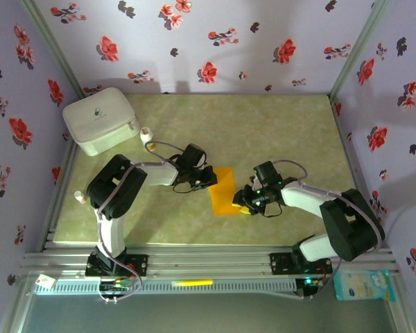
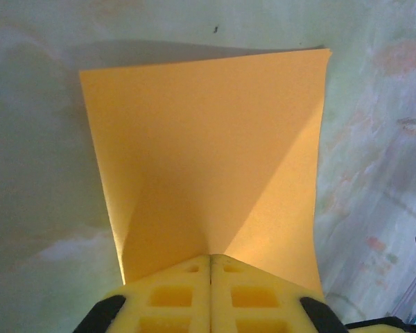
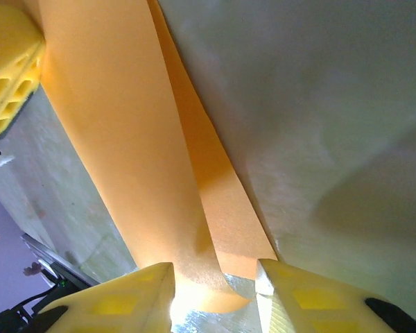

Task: Fold a paper plane with a square sheet of paper (pick it up from the middle)
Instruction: Fold the triangle a second time at the center of the table.

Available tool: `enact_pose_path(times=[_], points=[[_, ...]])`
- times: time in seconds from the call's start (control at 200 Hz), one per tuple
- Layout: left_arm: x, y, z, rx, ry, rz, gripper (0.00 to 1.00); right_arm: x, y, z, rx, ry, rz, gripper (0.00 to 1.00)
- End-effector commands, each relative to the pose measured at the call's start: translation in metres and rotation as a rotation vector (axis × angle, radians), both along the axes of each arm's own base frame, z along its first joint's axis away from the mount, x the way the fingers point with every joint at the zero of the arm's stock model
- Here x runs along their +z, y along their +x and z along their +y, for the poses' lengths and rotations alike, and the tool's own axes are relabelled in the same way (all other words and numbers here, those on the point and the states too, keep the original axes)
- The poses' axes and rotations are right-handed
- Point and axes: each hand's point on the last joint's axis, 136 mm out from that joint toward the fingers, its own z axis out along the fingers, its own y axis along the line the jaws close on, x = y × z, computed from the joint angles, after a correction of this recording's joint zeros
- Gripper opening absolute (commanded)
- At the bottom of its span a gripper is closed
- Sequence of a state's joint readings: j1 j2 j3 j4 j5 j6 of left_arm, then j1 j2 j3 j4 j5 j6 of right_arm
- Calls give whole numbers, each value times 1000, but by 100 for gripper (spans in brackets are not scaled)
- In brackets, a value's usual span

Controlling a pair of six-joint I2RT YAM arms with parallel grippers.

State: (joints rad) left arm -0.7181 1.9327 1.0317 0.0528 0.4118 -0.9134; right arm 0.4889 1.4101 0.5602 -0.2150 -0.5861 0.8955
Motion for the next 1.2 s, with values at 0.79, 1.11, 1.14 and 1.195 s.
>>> enact_pose_path(times=[0.79, 1.11, 1.14, 1.195], points=[[-13, 20, -4, -133, 32, -31, 7, 17, 42, 7, 5, 153, -180, 43], [-13, 24, -5, -145, 32, -37, 7, 15, 51, 10, 7, 217, -176, 42], [-13, 24, -6, -147, 32, -36, 7, 15, 51, 10, 5, 221, -176, 42], [-11, 24, -7, -150, 26, -38, 7, 14, 53, 10, -1, 219, -177, 41]])
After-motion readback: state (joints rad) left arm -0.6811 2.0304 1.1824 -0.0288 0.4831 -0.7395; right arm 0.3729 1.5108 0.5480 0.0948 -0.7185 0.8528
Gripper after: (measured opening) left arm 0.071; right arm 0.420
